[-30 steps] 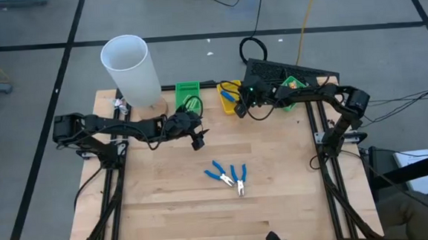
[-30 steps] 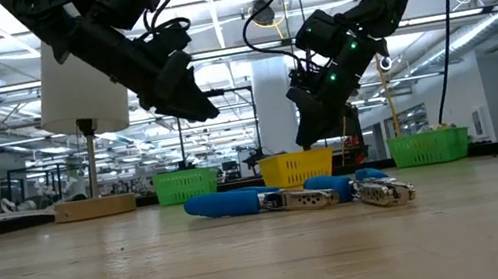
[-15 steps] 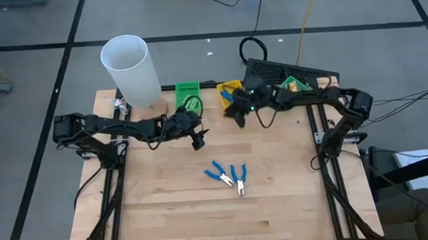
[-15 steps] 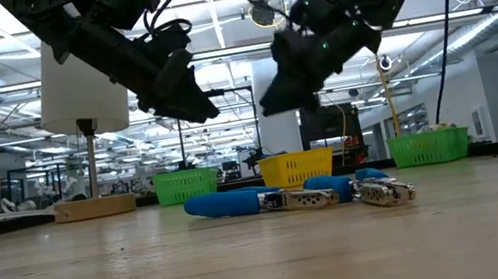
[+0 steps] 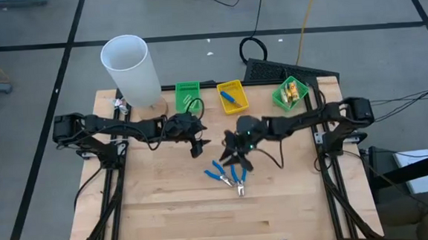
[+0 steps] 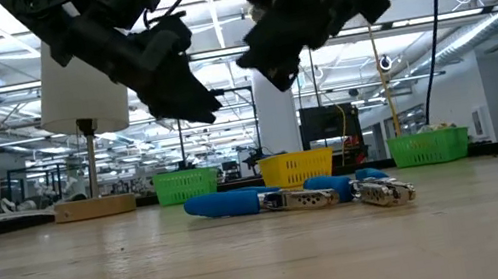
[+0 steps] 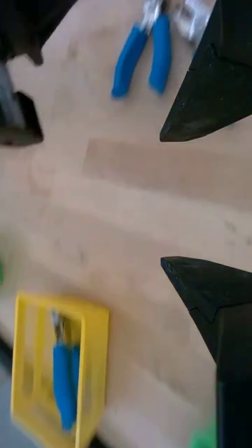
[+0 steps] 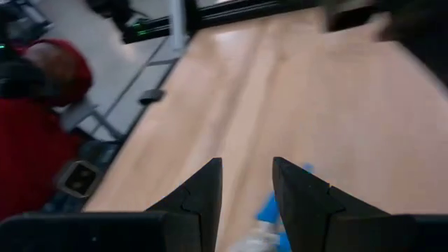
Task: Pick & Place School Supplies
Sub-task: Put the blue puncher into the yellow bin
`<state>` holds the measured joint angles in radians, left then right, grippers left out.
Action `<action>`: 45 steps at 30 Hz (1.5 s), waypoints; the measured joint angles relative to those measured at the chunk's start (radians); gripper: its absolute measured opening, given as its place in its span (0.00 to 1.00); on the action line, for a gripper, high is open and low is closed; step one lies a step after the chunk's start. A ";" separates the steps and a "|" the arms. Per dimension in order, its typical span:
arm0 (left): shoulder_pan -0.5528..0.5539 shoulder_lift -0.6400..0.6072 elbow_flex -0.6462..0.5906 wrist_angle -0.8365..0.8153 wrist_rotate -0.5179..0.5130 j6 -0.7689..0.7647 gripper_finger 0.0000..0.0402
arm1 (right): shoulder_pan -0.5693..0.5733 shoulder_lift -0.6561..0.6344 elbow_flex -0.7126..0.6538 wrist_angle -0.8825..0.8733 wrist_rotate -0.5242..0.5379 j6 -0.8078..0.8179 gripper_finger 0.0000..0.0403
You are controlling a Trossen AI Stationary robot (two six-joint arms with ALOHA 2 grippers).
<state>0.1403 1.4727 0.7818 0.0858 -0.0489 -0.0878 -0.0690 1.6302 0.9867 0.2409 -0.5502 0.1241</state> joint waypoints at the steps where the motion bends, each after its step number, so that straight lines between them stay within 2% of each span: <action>1: -0.004 0.000 0.000 0.000 0.022 0.000 0.71 | 0.024 0.000 0.000 0.005 0.001 0.008 0.29; 10: -0.073 0.000 0.000 -0.007 0.134 0.022 0.71 | 0.166 -0.003 0.000 0.093 0.011 0.047 0.29; 15: -0.113 0.000 0.000 -0.007 0.129 0.033 0.71 | 0.197 -0.083 -0.066 0.094 0.143 0.028 0.29; 24: -0.144 -0.017 0.000 0.021 0.115 0.025 0.71 | 0.212 -0.410 -0.417 0.312 0.449 0.085 0.29; 29: -0.144 -0.157 -0.006 -0.030 0.117 0.041 0.71 | 0.216 -0.549 -0.554 0.378 0.560 0.074 0.29; 32: -0.150 -0.277 -0.055 -0.016 0.116 0.060 0.71 | 0.216 -0.614 -0.611 0.376 0.604 0.074 0.29; 40: -0.150 -0.651 -0.312 0.108 -0.004 0.014 0.71 | 0.215 -0.709 -0.739 0.474 0.655 0.064 0.29; 45: -0.150 -0.819 -0.462 0.205 -0.007 -0.027 0.71 | 0.215 -0.709 -0.763 0.480 0.655 0.062 0.29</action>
<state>-0.0096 0.6538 0.3202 0.2911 -0.0557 -0.1153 0.1456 0.9215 0.2238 0.7213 0.1051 0.1860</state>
